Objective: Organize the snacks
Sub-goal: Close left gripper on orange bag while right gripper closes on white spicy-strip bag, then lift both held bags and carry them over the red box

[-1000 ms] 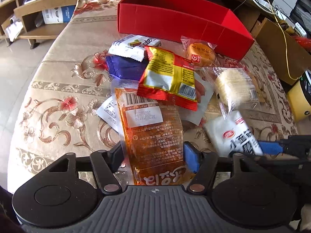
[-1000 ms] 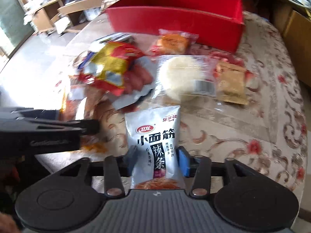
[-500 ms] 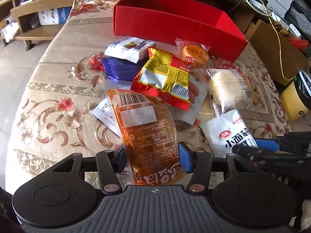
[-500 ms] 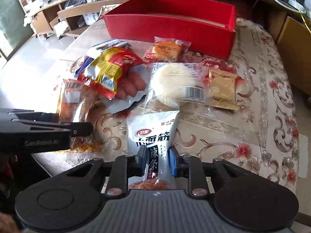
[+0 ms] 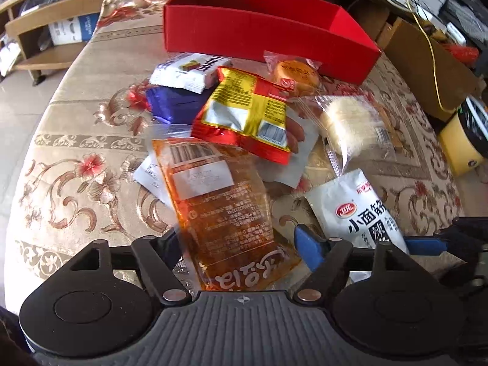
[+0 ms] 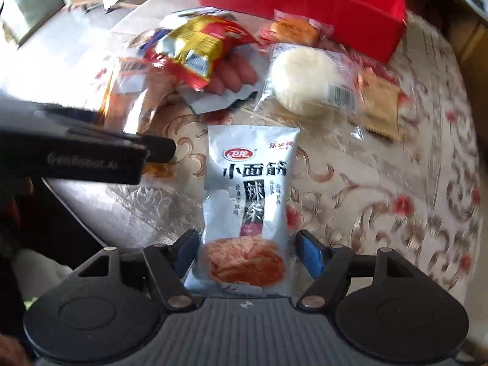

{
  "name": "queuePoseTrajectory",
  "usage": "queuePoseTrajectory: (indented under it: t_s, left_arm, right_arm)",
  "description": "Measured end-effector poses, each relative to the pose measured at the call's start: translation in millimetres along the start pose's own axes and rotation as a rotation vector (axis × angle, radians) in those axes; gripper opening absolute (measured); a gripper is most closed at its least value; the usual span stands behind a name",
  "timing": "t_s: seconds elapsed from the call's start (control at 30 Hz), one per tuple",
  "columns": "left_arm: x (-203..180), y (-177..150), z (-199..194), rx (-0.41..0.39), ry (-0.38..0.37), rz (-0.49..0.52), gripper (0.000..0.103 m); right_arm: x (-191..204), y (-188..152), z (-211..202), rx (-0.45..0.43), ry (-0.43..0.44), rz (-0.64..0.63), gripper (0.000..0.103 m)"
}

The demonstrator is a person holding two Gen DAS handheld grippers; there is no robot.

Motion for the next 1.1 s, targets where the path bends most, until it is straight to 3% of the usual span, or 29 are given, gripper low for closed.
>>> queuePoseTrajectory:
  t_s: [0.03, 0.13, 0.2, 0.63, 0.73, 0.83, 0.9, 0.97, 1.03, 1.1]
  left_arm:
    - [-0.4, -0.5, -0.2, -0.002, 0.004, 0.007, 0.078]
    - [3.8, 0.0, -3.6, -0.005, 0.008, -0.002, 0.066]
    - [8.5, 1.0, -6.9, -0.003, -0.023, -0.036, 0.057]
    - [14.7, 1.0, -25.0, -0.009, -0.083, -0.093, 0.049]
    - [10.2, 0.0, -13.8, 0.012, -0.02, -0.059, 0.055]
    - [8.1, -0.5, -5.4, 0.003, 0.014, -0.05, 0.066]
    - [6.6, 3.9, -1.2, -0.011, 0.049, -0.049, 0.078]
    - [2.1, 5.2, 5.1, -0.024, 0.098, -0.005, 0.083]
    - [-5.6, 3.5, 8.1, -0.03, 0.145, 0.053, 0.081]
    - [-5.7, 1.0, 3.0, -0.042, 0.144, 0.069, 0.062]
  right_arm:
    - [0.6, 0.1, -1.4, -0.003, -0.008, -0.004, 0.058]
    - [-9.0, 1.1, -8.0, -0.016, 0.016, 0.056, 0.045]
    - [-12.3, 1.0, -12.9, -0.029, 0.027, 0.071, 0.044]
    - [-27.3, 7.7, -40.0, -0.153, 0.121, 0.178, 0.043]
    - [-27.7, 7.4, -35.7, -0.144, 0.113, 0.18, 0.043]
    - [-25.0, 7.7, -34.7, -0.148, 0.127, 0.173, 0.043]
    - [-25.4, 7.5, -33.9, -0.151, 0.135, 0.173, 0.043]
    - [-25.4, 8.0, -34.3, -0.156, 0.139, 0.172, 0.043]
    - [-25.7, 7.7, -35.6, -0.166, 0.146, 0.171, 0.043]
    - [-27.1, 7.8, -38.4, -0.181, 0.151, 0.177, 0.043]
Point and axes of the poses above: each gripper's, at about its wrist camera, not at the fingertips, and z roughly the way its jaws point, x to its left, y to its top, the point moved 3 cm from there along z, roughly the way its jaws point, and after that the axes turned 2 degrees about -x, right-handed, at the moved point
